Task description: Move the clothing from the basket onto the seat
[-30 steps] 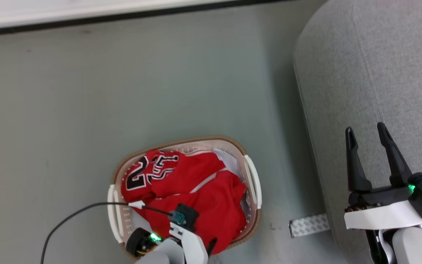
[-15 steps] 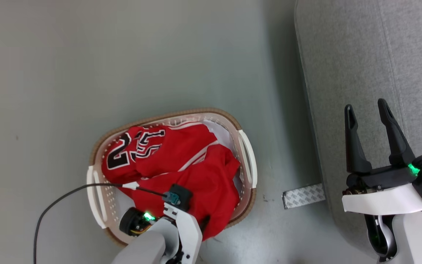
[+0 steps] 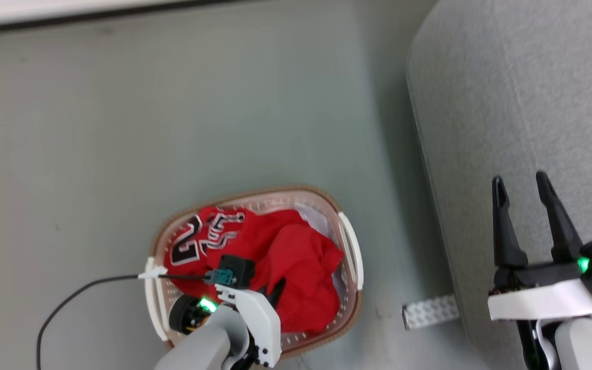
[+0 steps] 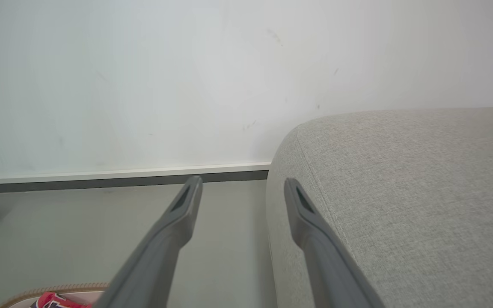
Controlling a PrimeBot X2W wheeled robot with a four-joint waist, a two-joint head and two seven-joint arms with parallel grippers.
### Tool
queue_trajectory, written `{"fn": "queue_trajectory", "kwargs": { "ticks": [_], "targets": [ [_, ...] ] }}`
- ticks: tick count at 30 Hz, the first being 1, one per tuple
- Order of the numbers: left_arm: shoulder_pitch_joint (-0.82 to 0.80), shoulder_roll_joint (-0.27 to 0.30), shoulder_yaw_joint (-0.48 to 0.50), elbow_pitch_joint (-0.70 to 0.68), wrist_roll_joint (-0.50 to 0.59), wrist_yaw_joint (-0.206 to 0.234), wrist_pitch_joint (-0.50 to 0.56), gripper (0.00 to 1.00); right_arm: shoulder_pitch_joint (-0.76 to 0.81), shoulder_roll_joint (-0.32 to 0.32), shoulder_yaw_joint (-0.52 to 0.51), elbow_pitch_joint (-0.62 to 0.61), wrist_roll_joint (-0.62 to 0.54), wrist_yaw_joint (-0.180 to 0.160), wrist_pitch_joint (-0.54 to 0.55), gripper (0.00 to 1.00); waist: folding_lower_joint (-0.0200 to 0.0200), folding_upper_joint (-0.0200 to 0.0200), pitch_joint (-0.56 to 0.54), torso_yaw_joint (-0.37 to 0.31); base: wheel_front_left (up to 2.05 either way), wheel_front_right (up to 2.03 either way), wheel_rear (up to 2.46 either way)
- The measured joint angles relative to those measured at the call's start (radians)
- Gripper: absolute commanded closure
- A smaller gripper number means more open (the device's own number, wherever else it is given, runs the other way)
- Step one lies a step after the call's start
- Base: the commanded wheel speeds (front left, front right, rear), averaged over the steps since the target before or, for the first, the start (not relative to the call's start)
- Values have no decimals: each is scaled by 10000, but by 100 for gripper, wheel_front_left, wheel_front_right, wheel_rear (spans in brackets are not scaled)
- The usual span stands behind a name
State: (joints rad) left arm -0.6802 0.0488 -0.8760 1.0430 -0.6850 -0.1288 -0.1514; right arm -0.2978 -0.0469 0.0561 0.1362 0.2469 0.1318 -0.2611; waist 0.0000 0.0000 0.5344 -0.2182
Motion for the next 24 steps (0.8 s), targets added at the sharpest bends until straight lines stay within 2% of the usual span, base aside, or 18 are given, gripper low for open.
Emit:
{"fn": "queue_trajectory", "kwargs": {
  "ticks": [13, 17, 24],
  "targets": [
    [807, 58, 324, -502, -692, 65, -633, 100, 1854, 6, -750, 667, -382, 0, 0, 0, -2, 0, -3074, 777, 0, 0, 0],
    [1037, 142, 422, -938, -819, 259, -704, 100, 2385, 6, -903, 767, -483, 0, 0, 0, -3, 0, -4007, 1112, 0, 0, 0],
    [1156, 637, 646, -2347, -890, 849, -602, 100, 3016, 6, -1032, 750, -619, 0, 0, 0, -4, 1, -5274, 1694, 0, 0, 0]
  ]
}}
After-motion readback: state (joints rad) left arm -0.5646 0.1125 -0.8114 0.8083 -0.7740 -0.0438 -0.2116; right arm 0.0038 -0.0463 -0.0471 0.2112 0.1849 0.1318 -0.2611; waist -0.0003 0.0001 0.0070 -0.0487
